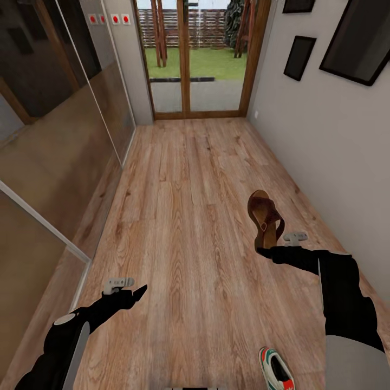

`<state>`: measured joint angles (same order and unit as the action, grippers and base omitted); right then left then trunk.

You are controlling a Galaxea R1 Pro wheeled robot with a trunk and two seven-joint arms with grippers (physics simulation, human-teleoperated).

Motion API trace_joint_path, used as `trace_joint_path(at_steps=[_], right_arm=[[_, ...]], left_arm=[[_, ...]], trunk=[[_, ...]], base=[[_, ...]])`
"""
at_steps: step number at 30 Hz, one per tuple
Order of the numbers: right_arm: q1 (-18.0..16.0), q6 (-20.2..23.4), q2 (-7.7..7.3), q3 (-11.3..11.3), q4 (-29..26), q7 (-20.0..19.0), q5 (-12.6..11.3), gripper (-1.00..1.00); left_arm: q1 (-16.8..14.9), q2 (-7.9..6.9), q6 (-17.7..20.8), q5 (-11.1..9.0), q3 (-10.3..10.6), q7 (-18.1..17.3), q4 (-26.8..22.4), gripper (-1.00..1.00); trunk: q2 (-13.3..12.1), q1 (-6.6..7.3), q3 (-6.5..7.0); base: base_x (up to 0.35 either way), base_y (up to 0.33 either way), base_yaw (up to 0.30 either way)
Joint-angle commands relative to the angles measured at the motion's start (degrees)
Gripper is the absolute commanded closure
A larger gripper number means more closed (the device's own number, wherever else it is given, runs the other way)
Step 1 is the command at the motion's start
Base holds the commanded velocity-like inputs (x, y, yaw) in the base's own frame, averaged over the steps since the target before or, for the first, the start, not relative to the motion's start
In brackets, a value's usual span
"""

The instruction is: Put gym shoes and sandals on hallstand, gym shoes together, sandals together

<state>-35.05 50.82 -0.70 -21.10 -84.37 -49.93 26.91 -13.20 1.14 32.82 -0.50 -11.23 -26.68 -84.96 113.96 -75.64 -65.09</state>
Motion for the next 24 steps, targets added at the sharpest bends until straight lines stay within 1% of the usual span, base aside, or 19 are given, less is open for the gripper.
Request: trace_joint_path(at_steps=[1, 10, 24], right_arm=[[0.0, 0.16, 0.0, 0.0, 0.0, 0.19, -0.19, 1.0], [-0.01, 0.16, 0.0, 0.06, 0.0, 0.2, -0.19, 1.0], [-0.02, 0.07, 0.0, 0.09, 0.01, 0.27, -0.19, 1.0]], left_arm=[[0.0, 0.0, -0.01, -0.04, 0.0, -0.01, -0.01, -1.0], [0.25, -0.06, -0.01, -0.47, -0.23, -0.1, -0.2, -1.0], [0.32, -0.09, -0.04, -0.46, -0.41, -0.13, -0.29, -1.0]], trunk=[[0.0, 0.0, 0.0], [0.0, 0.0, 0.0], [0.0, 0.0, 0.0]], base=[[0.0, 0.0, 0.0], [0.0, 0.0, 0.0], [0.0, 0.0, 0.0]])
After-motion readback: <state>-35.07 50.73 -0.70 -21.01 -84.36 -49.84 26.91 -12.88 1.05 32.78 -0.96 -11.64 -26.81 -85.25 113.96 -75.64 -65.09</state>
